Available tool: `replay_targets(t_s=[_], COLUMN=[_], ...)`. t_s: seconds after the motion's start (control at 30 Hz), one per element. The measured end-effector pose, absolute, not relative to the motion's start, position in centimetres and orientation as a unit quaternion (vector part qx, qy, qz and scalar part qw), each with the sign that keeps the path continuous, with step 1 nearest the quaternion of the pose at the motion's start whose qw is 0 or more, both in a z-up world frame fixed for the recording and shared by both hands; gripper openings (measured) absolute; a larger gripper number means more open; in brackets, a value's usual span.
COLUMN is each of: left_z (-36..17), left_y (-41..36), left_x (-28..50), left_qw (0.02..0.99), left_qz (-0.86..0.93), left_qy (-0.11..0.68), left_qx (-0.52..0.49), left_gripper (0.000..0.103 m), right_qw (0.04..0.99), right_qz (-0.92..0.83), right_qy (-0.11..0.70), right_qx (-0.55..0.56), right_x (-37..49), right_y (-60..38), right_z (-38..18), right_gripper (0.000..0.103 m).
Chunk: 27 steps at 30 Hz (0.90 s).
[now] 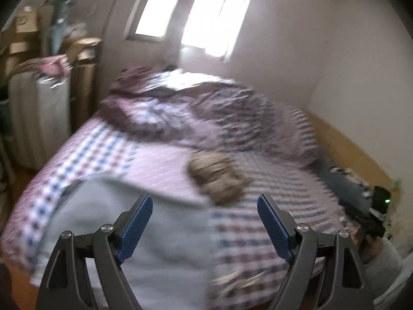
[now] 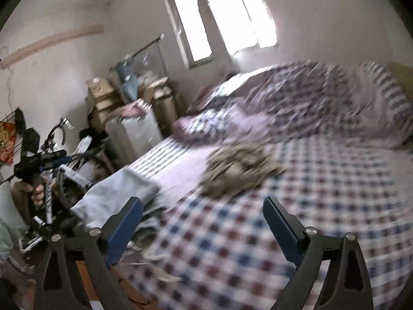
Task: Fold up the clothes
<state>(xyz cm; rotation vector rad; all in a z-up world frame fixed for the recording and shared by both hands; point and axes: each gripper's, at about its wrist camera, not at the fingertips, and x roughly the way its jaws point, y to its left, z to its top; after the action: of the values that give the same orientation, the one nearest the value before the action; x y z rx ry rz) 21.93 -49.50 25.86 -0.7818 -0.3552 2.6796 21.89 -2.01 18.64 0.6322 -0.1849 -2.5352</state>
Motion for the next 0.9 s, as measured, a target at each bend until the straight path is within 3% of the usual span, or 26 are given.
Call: replay_targets(t_s=[0.1, 0.3, 0.43, 0.63, 0.9], left_z=[27.2, 28.6, 28.3, 23.9, 15.1], left_y=[-42.6, -28.8, -21.1, -12.0, -5.5], left_x=[21.2, 17.9, 15.3, 9.8, 5.3], left_qw=[0.216, 0.312, 0.347, 0.348, 0.258], left_qz=[0.933, 0.911, 0.896, 0.882, 0.902], left_qy=[-0.132, -0.150, -0.175, -0.212, -0.171], left_qx=[-0.256, -0.226, -0.213, -0.237, -0.302], left_gripper=[0.090, 0.102, 0.103, 0.103, 0.103], right_qw=[0.227, 0.173, 0.142, 0.076, 0.030], right_qz=[-0.948, -0.963, -0.967, -0.973, -0.965], right_qy=[-0.077, -0.093, -0.102, -0.095, -0.097], right_qx=[0.211, 0.183, 0.184, 0.195, 0.242], right_x=[21.9, 21.4, 20.2, 17.6, 10.1], right_y=[3.0, 11.5, 16.4, 21.4, 23.8], right_z=[20.4, 22.1, 22.2, 21.4, 15.8], right_gripper=[0.101, 0.103, 0.103, 0.103, 0.103])
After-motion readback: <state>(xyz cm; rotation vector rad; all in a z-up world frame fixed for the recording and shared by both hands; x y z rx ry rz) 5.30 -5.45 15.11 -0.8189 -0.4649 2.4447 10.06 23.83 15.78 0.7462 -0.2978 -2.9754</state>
